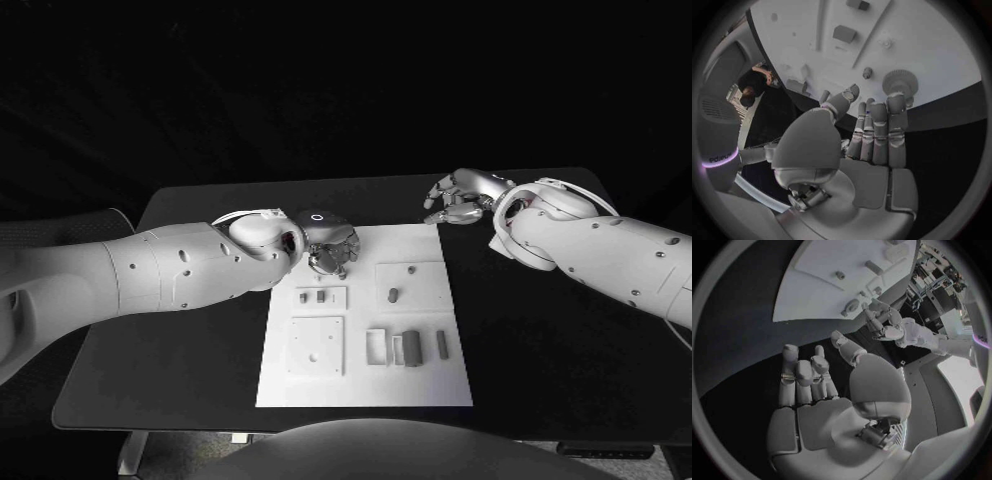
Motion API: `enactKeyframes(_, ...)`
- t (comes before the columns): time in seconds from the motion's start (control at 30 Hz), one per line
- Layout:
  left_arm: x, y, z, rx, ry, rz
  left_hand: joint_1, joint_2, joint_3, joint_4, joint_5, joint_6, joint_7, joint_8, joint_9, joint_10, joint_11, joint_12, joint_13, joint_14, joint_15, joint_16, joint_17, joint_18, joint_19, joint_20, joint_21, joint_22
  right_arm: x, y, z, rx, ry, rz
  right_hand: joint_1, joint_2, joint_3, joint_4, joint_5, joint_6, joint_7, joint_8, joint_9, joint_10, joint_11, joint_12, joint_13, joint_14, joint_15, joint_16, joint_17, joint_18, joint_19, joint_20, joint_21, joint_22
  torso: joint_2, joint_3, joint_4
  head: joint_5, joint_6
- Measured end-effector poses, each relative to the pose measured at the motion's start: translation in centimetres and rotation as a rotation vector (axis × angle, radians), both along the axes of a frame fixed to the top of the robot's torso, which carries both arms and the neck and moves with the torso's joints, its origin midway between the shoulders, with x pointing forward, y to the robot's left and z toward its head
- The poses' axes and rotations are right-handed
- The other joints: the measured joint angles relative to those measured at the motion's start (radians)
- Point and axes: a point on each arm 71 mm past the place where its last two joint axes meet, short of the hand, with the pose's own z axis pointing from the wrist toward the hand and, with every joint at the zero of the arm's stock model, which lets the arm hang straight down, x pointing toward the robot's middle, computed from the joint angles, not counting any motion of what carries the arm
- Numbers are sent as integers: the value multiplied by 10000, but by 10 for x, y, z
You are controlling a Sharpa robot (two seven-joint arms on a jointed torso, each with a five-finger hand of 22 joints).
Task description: Assemble the parts on the task board
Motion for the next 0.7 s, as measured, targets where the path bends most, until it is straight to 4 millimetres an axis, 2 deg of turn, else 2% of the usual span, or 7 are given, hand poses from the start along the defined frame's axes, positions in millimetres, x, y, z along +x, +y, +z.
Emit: enactKeyframes(0.7,4,7,-19,555,195,185,-165,33,12,12,0,107,36,0,-95,164,17,0,16,-37,38,257,65,1,15,19,193,-3,0,0,0,1,4,8,0,0,0,0,0,18,-17,0,-2,1,1,0,-8,-17,17,0,0,0,-16,16,0,0,-2,5,-1,-12,-18)
